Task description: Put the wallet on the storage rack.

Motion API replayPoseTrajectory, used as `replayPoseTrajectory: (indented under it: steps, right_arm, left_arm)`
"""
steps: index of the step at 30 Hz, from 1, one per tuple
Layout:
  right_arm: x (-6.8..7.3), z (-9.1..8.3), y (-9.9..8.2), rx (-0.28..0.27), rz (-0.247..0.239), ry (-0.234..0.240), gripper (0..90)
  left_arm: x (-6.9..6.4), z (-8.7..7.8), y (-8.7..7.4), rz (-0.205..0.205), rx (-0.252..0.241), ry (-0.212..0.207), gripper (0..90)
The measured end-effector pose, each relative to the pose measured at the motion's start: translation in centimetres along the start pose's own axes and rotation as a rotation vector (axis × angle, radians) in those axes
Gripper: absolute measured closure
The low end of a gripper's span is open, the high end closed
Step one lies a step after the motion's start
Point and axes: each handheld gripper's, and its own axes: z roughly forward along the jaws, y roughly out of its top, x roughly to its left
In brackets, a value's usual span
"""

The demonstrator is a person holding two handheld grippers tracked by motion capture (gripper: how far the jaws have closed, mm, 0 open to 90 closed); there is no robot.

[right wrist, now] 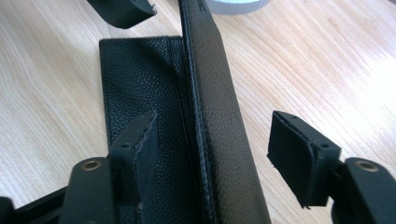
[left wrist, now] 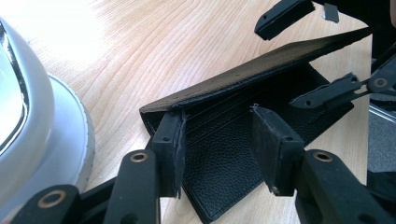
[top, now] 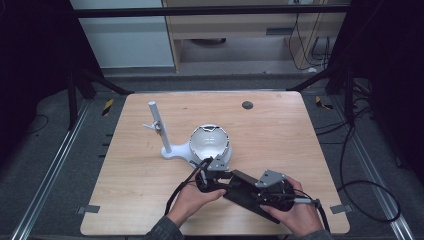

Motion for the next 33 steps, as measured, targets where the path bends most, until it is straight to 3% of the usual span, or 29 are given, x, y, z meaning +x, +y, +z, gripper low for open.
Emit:
replayPoseTrajectory:
  steps: [3, 7, 10, 13, 20, 29, 33]
  right_arm:
    - [0.0, 0.6, 0.5, 0.038, -0.033, 0.008, 41.7]
    - [0.0, 1.1, 0.9, 0.083, -0.068, -0.010, 59.0]
    - [0.0, 1.1, 0.9, 0.088, -0.094, -0.021, 72.4]
    - [-0.1, 0.7, 0.9, 0.061, -0.119, -0.062, 82.2]
    - [-0.7, -1.0, 0.1, 0.002, -0.119, -0.079, 83.8]
    - [-1.3, -4.7, -0.7, -0.181, -0.077, -0.079, 83.8]
    - [-1.4, -5.9, -0.8, -0.238, -0.062, -0.075, 83.9]
  left_arm:
    - [0.0, 0.0, 0.0, -0.006, -0.006, 0.001, 55.7]
    - [0.0, -0.2, -0.2, -0.012, -0.007, 0.003, 53.6]
    - [-0.1, -0.6, -0.5, -0.003, -0.002, 0.023, 51.1]
    - [-0.2, -1.1, -1.0, -0.003, 0.002, 0.038, 45.2]
    - [-0.4, -1.9, -1.8, 0.018, 0.010, 0.065, 29.4]
    - [-0.1, -2.3, -1.5, -0.006, -0.023, 0.056, 12.5]
    - [-0.2, -2.4, -1.2, -0.007, -0.034, 0.051, 11.1]
